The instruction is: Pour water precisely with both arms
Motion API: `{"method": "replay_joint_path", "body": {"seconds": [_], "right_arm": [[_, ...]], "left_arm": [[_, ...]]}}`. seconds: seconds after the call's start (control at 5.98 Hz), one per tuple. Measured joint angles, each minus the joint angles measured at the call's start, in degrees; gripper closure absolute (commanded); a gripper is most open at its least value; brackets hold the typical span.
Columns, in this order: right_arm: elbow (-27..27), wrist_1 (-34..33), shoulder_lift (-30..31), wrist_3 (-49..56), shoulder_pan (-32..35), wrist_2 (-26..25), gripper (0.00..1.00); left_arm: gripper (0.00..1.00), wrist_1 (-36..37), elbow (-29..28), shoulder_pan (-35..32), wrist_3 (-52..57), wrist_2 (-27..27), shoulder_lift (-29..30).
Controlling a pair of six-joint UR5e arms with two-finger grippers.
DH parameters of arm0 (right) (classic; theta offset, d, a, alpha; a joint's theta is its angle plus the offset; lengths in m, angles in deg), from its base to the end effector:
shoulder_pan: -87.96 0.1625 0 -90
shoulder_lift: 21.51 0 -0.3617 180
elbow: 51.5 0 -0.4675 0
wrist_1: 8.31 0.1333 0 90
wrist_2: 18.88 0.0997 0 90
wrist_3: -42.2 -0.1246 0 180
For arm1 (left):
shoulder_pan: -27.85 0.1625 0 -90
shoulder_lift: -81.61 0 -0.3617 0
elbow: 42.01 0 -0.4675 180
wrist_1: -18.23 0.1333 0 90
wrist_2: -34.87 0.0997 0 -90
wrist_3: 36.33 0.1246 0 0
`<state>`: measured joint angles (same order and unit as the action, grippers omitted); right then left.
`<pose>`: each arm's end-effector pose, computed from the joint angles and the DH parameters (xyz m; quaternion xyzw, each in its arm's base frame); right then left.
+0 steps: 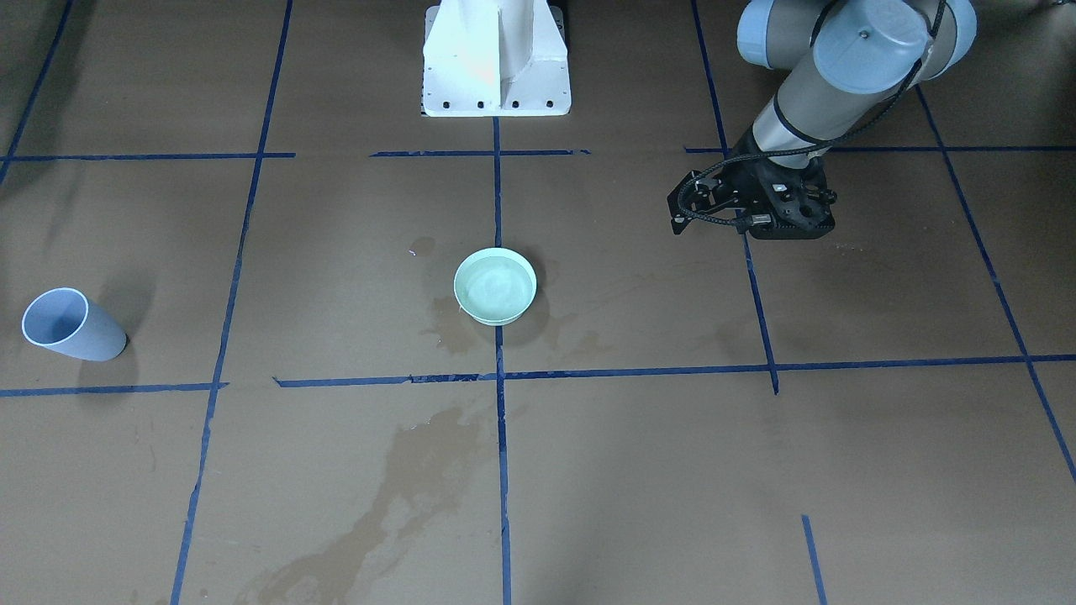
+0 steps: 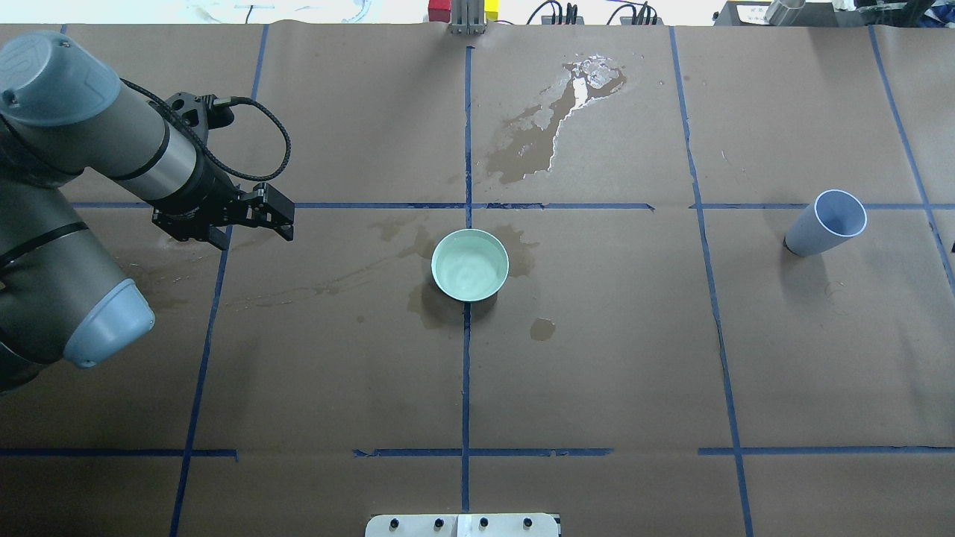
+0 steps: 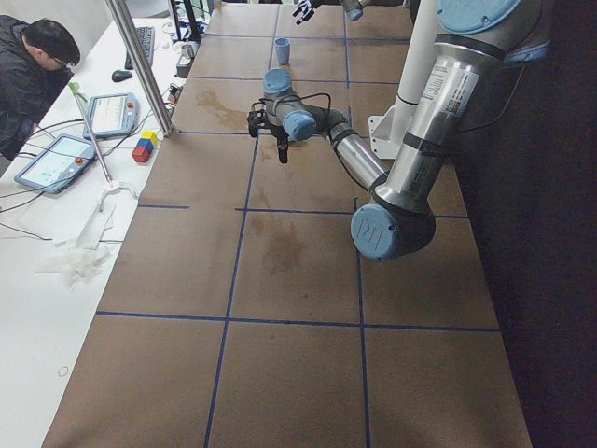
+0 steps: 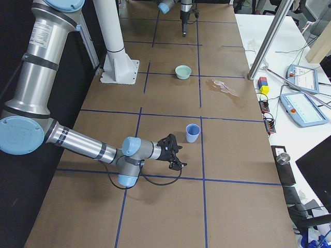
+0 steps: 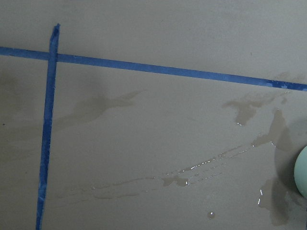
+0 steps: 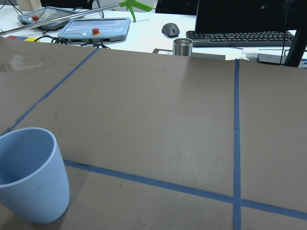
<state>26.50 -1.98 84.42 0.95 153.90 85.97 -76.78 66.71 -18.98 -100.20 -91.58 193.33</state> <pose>-0.0960 -0.4636 0.6809 0.4116 -0.3907 0.0507 0.8218 0.3885 -0.5008 0.1945 -0.0138 0.4665 -0.0385 0.8836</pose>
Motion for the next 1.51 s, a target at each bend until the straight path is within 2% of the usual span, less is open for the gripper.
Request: {"method": "replay_joint_path", "body": {"seconds": [0.17,0.33,0.5,0.84,1.0,1.34,1.51], "right_arm": [[0.1,-7.9,-2.7,3.1,8.8,12.4,0.01],[0.1,-16.5,-4.9,6.7,15.9,22.4,0.00],[0.2,-24.5,-6.4,10.5,19.7,28.2,0.00],[2.9,-43.3,-7.7,22.1,22.0,32.2,0.00],[7.2,-56.2,-7.8,30.2,23.4,32.3,0.00],[20.6,-88.2,-7.5,48.4,29.6,31.6,0.00],[24.6,-98.1,-6.7,53.3,31.8,31.0,0.00]], "left_arm": [[0.00,0.0,0.0,0.0,0.0,0.1,0.4],[0.00,0.0,0.0,0.2,-0.8,0.2,1.0],[0.00,0.1,0.0,0.5,-2.0,0.7,1.7],[0.00,0.1,-0.3,1.9,-4.0,2.1,3.3],[0.00,0.1,-0.5,2.9,-4.9,2.8,4.2],[0.00,-0.4,-1.3,6.2,-6.6,6.6,6.1],[0.00,-2.9,-2.7,7.5,-7.5,7.6,7.0]]}}
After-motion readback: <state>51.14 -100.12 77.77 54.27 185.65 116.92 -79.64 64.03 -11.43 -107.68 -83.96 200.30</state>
